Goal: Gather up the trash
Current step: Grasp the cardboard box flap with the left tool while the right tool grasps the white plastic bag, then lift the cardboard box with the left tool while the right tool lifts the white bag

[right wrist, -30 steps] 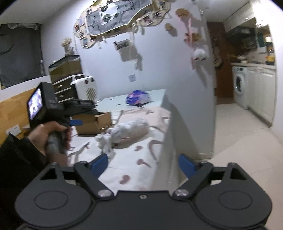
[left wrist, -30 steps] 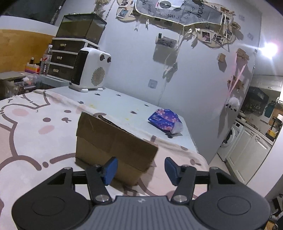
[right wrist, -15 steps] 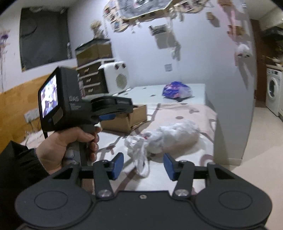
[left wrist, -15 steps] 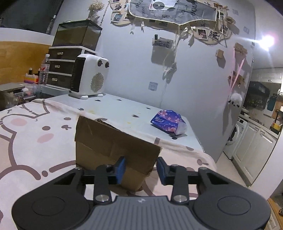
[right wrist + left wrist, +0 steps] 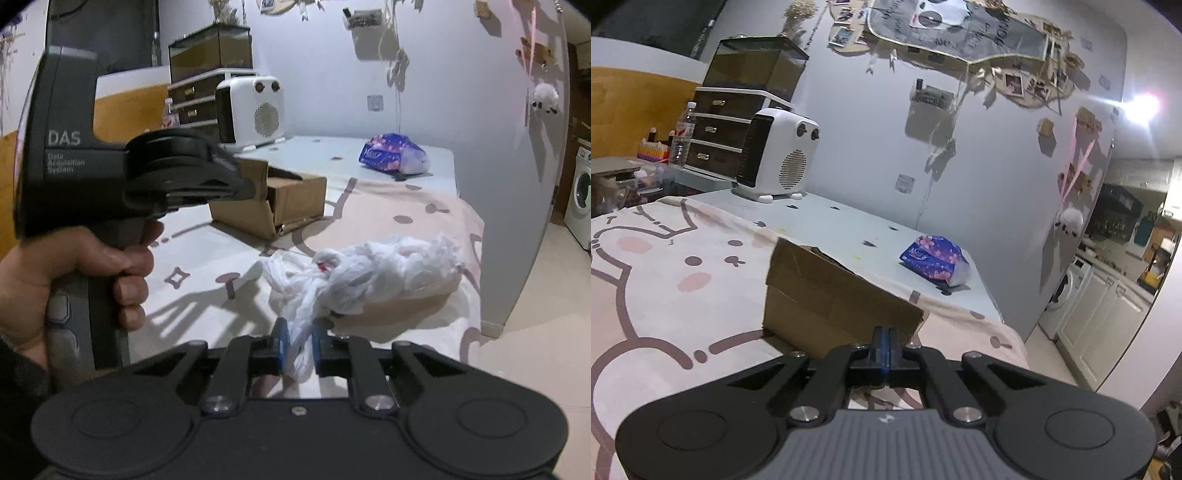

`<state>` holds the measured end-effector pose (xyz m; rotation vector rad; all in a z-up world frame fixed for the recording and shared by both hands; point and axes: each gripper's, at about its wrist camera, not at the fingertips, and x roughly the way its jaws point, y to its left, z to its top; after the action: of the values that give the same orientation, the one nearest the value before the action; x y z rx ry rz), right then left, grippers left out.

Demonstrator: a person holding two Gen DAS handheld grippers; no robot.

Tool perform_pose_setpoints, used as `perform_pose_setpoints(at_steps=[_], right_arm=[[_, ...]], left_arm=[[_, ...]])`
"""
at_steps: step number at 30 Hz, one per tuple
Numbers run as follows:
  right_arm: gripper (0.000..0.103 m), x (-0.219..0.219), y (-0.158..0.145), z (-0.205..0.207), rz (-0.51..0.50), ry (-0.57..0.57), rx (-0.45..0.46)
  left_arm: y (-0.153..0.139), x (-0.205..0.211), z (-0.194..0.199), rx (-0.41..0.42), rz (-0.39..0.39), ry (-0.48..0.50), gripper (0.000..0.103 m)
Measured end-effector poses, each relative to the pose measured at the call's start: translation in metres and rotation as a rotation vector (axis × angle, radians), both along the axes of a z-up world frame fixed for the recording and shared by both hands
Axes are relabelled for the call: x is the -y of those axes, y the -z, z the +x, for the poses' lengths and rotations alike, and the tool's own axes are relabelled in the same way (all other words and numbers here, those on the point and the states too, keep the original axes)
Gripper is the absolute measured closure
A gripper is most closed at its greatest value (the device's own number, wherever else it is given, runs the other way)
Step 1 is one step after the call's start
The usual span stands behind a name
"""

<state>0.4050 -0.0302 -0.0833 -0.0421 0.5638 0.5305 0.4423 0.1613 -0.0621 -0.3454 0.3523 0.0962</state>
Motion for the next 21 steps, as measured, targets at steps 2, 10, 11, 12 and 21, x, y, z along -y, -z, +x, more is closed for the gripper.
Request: perform_pose_setpoints(at_steps=[2,10,11,12,21], right_arm=[[0.094,0.007,-0.005,-0.012,0.011,-0.015,0.009],[0.095,0.04,-0.013,-0.069,0.045,-0.055,0.026],[0.095,0.044,-0.011,-0.075,0.049,-0.059,0.022],[0.095,0.047,-0.01,-0.079,0.052,-0.062,0.017],[0.095,0.069,0.0,-0.103,0.078,-0.061,-0.022]], left_arm=[[0.0,-0.002,-0.003,0.009,-0.009,0.005,0.103],[-0.002,0.019,0.002,0.028,0.075,0.023,0.065],[-0.001,0.021,0.005,0.025,0.089,0.009,0.058],[-0.001,0.023,0.008,0.014,0.1,-0.004,0.055],[0.01,0.047,0.04,-0.11,0.257,-0.104,0.05]])
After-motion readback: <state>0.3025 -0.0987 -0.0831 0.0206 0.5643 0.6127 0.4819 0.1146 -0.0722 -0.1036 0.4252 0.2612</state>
